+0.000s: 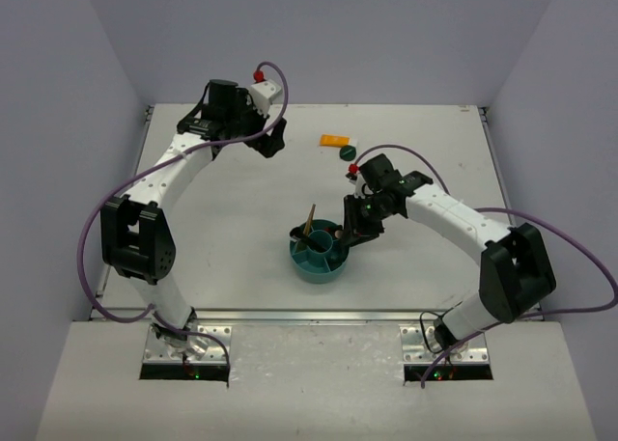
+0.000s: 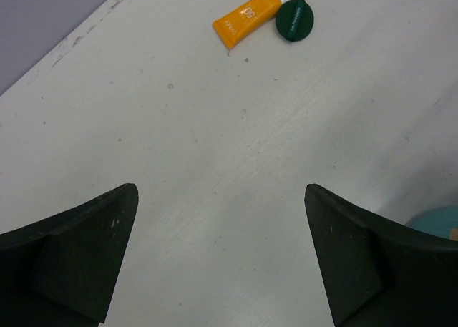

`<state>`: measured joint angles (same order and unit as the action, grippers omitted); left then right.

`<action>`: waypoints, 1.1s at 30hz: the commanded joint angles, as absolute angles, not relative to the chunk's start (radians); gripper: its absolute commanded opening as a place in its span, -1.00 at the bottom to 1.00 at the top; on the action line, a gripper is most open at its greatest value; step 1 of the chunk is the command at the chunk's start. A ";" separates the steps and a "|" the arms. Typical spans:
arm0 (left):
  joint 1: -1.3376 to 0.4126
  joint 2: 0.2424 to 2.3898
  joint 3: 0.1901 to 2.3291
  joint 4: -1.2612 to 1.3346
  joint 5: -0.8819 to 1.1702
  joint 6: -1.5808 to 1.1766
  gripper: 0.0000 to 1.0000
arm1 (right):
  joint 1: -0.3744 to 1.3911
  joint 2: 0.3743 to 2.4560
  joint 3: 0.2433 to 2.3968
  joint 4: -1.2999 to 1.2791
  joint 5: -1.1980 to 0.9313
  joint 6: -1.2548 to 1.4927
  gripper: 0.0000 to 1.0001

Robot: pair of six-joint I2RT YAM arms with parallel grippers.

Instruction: Organize the makeup

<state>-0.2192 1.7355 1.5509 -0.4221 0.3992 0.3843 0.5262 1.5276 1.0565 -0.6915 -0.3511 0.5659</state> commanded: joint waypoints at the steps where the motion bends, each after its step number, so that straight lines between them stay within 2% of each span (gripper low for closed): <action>1: -0.210 1.701 1.545 -0.380 0.397 0.390 1.00 | 0.532 1.528 1.115 -0.698 -0.353 0.546 -0.34; 7: -0.209 1.700 1.542 -0.383 0.393 0.396 1.00 | 0.532 1.504 1.199 -0.700 -0.397 0.479 -0.30; 11: -0.206 1.696 1.543 -0.391 0.389 0.409 1.00 | 0.499 1.493 1.361 -0.700 -0.405 0.441 -0.16; 15: -0.195 1.691 1.543 -0.386 0.385 0.407 1.00 | 0.390 1.552 1.539 -0.668 -0.410 0.463 0.07; 21: -0.190 1.675 1.528 -0.379 0.377 0.413 1.00 | 0.313 1.798 1.729 -0.657 -0.096 0.443 0.47; 25: -0.182 1.653 1.505 -0.386 0.367 0.428 1.00 | 0.299 1.982 1.871 -0.635 0.006 0.410 0.52; 28: -0.173 1.641 1.485 -0.388 0.368 0.424 1.00 | 0.275 2.134 1.999 -0.614 0.031 0.422 0.40; 33: -0.160 1.621 1.462 -0.393 0.373 0.419 1.00 | 0.241 2.290 2.071 -0.526 0.017 0.519 0.39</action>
<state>-0.1800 1.6869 1.4788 -0.4174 0.3744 0.4152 0.2769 2.2403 2.0011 -0.6170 -0.0301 0.4544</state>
